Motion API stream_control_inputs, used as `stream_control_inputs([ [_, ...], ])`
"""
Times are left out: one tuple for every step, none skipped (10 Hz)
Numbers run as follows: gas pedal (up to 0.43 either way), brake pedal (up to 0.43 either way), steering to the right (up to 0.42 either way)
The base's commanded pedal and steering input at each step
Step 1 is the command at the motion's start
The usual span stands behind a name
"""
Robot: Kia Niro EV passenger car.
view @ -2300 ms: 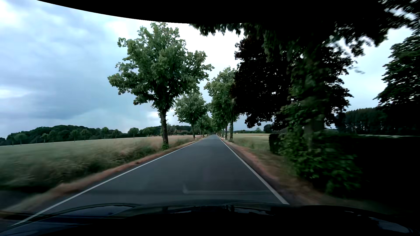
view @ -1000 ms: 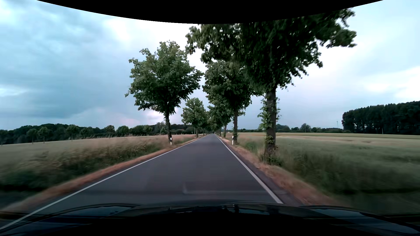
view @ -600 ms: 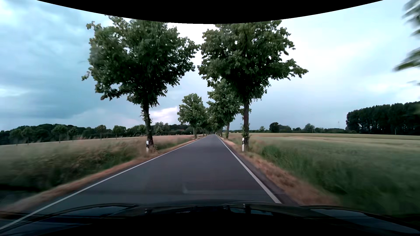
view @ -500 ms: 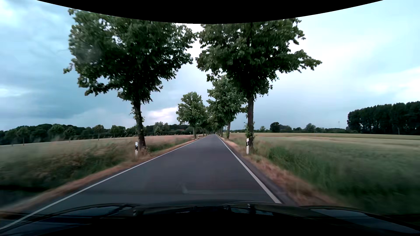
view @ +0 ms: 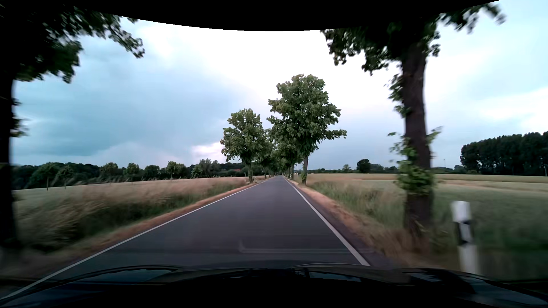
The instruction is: Follow the waypoints while adhering to traffic rules and regulations
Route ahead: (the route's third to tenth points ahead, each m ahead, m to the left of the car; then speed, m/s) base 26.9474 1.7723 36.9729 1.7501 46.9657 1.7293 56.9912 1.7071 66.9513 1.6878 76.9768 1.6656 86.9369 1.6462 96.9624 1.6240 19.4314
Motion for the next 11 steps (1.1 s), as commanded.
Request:
stream_control_inputs([
  [0.197, 0.000, -0.001],
  [0.197, 0.000, -0.001],
  [0.197, 0.000, -0.003],
  [0.197, 0.000, -0.003],
  [0.197, 0.000, -0.002],
  [0.197, 0.000, -0.001],
  [0.197, 0.000, -0.001],
  [0.197, 0.000, 0.000],
  [0.197, 0.000, 0.000],
  [0.197, 0.000, -0.004],
  [0.197, 0.000, -0.007],
])
